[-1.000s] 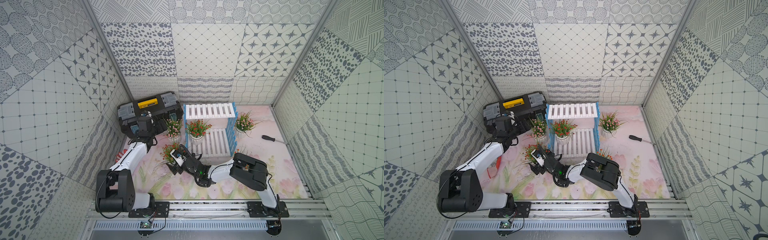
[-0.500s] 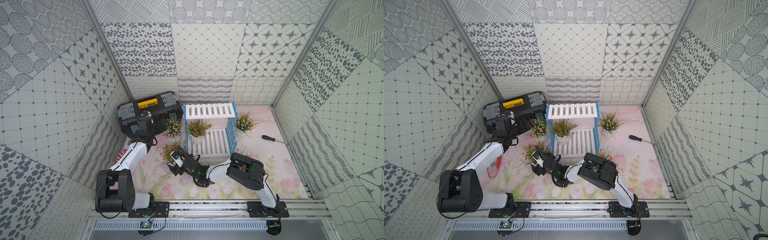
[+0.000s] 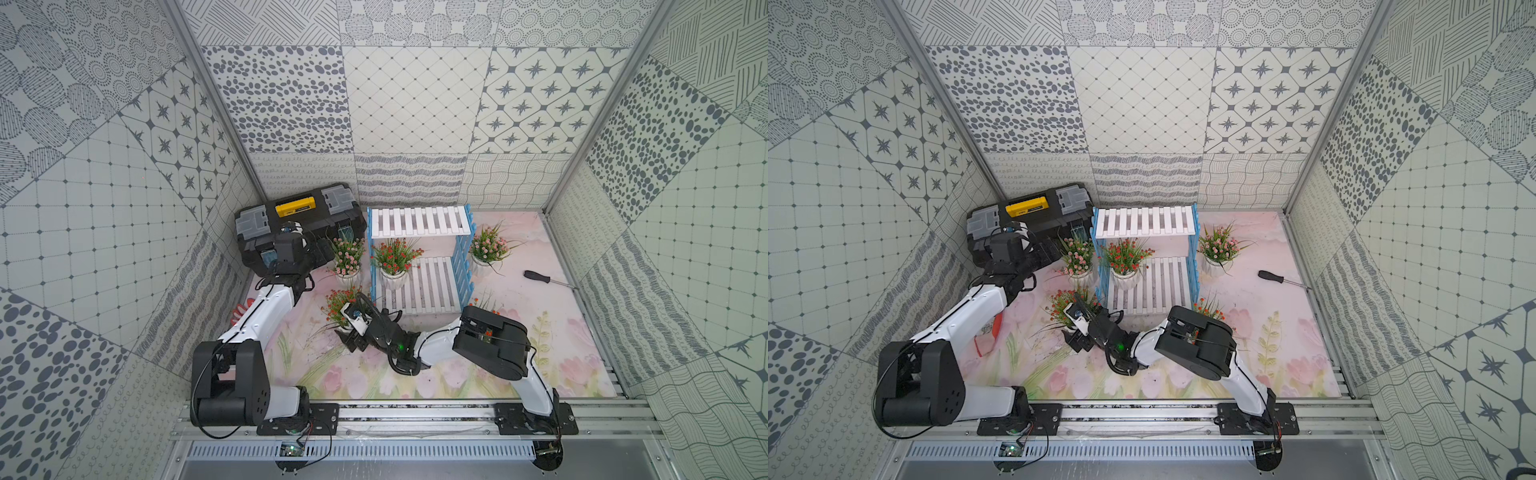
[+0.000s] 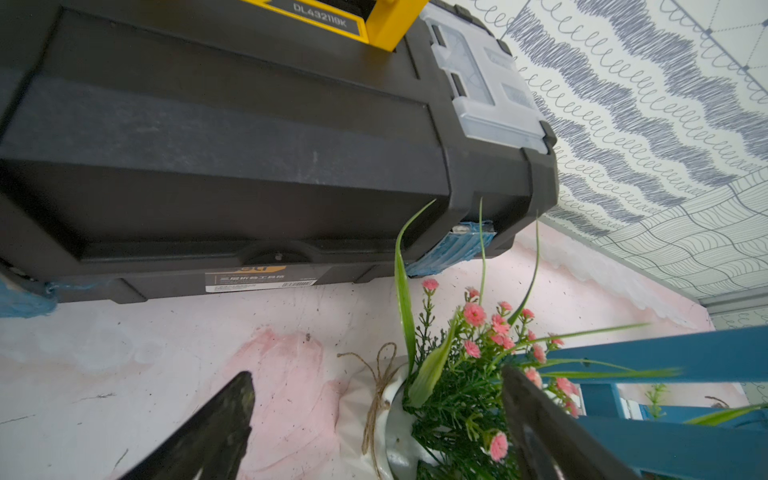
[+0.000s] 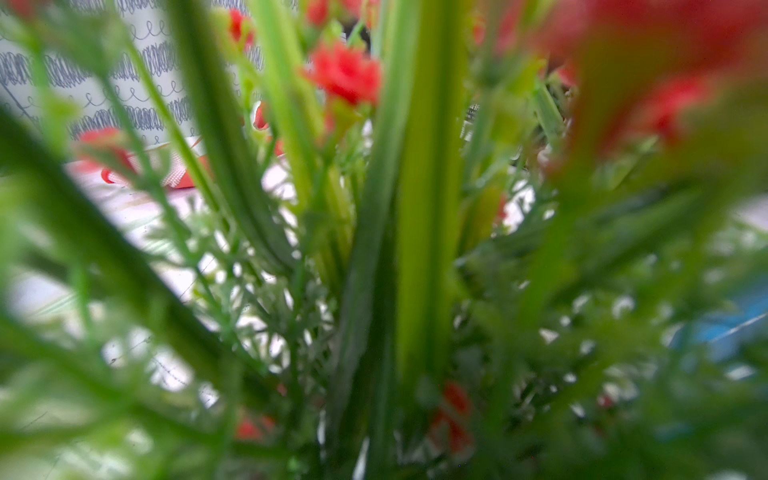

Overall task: Place the baby's breath potted plants on the rack by color
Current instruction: Pick up the baby's breath potted plant from the center of the board.

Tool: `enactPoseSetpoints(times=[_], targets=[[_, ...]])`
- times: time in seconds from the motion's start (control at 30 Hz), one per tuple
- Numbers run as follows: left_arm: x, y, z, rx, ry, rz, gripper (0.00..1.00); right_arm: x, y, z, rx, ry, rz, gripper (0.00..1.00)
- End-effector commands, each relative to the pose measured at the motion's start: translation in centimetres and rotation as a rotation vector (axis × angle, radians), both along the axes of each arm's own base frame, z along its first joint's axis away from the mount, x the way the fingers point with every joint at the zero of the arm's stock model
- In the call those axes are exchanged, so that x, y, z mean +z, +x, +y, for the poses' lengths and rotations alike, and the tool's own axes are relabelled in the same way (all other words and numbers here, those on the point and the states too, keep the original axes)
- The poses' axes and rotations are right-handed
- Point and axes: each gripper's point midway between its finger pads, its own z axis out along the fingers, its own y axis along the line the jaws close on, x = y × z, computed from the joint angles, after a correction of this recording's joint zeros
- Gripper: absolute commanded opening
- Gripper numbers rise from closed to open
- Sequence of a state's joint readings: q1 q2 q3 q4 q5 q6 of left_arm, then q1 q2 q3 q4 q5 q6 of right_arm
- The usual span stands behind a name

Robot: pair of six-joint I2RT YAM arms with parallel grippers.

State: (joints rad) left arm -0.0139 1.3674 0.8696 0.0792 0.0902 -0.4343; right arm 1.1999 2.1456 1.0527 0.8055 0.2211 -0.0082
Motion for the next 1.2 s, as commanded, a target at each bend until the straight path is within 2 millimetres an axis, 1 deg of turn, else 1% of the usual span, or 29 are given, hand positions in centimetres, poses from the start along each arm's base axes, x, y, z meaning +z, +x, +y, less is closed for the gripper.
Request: enactPoseSetpoints(times=[0.0, 0.2, 0.53, 0.67, 0.93, 1.17], targets=[[1.1, 0.3, 0.0, -0.005, -0.003, -0.039, 0.93, 4.3, -0.6, 0.3, 0.031, 0.116, -0.019, 0.83], [1.0, 0.3, -0.1, -0.005, -0.004, -0.037, 0.93, 6.3, -1.3, -0.1, 0.053, 0.141, -0.018, 0.82], [1.0, 0.3, 0.0, -0.003, 0.001, -0.036, 0.93, 7.5, -2.8, 0.4, 0.119, 0.161, -0.013, 0.81], [1.1, 0.3, 0.0, -0.003, -0.001, -0.037, 0.93, 8.8, -3.6, 0.3, 0.149, 0.171, -0.015, 0.81], [1.0, 0.4, 0.0, -0.003, -0.003, -0.038, 0.93, 11.9, -5.5, -1.3, 0.184, 0.194, -0.015, 0.79], [0.9, 0.4, 0.0, -0.002, -0.002, -0.035, 0.93, 14.4, -6.9, -3.9, 0.163, 0.185, -0.026, 0.80]])
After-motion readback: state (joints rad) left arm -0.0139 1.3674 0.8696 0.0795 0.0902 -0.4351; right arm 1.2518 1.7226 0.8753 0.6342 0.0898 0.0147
